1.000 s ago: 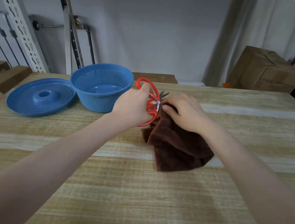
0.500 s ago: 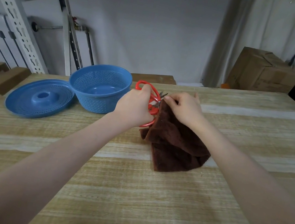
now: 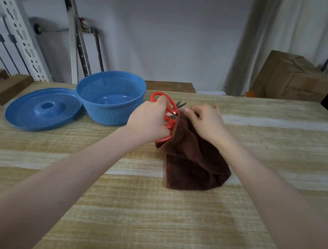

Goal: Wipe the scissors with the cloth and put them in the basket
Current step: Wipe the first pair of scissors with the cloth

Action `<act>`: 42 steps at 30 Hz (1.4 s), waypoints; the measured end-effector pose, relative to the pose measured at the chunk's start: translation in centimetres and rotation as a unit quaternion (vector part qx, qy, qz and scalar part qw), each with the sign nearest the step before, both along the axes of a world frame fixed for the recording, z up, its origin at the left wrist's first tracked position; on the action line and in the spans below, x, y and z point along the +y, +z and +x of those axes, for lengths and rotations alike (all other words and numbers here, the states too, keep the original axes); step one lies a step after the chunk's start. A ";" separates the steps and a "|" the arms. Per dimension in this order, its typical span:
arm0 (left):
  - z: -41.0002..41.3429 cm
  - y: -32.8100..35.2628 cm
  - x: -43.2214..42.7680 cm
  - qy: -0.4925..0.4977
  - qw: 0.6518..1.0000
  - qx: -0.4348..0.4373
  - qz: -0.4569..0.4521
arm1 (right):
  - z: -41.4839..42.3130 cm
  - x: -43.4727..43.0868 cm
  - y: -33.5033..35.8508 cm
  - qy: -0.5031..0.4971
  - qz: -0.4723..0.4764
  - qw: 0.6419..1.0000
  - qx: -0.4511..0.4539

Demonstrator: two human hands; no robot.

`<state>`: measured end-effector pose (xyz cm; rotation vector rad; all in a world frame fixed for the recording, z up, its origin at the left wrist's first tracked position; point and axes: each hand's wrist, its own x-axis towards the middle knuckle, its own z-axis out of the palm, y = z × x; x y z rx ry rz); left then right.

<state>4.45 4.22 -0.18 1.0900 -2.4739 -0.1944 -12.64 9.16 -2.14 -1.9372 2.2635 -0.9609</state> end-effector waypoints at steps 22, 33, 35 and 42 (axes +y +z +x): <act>0.0 0.3 -0.5 0.007 1.000 0.002 0.006 | -0.6 0.4 0.4 0.060 0.050 0.948 -0.308; 0.4 0.5 -0.6 0.003 1.000 0.011 -0.013 | -1.7 0.9 1.1 0.101 0.067 0.958 -0.261; 0.4 0.4 -0.5 0.003 1.000 0.009 -0.010 | -2.0 1.0 1.1 0.107 0.082 0.944 -0.302; 0.3 0.1 -0.7 -0.002 1.000 -0.002 -0.009 | -2.6 1.0 1.1 0.102 0.132 0.940 -0.298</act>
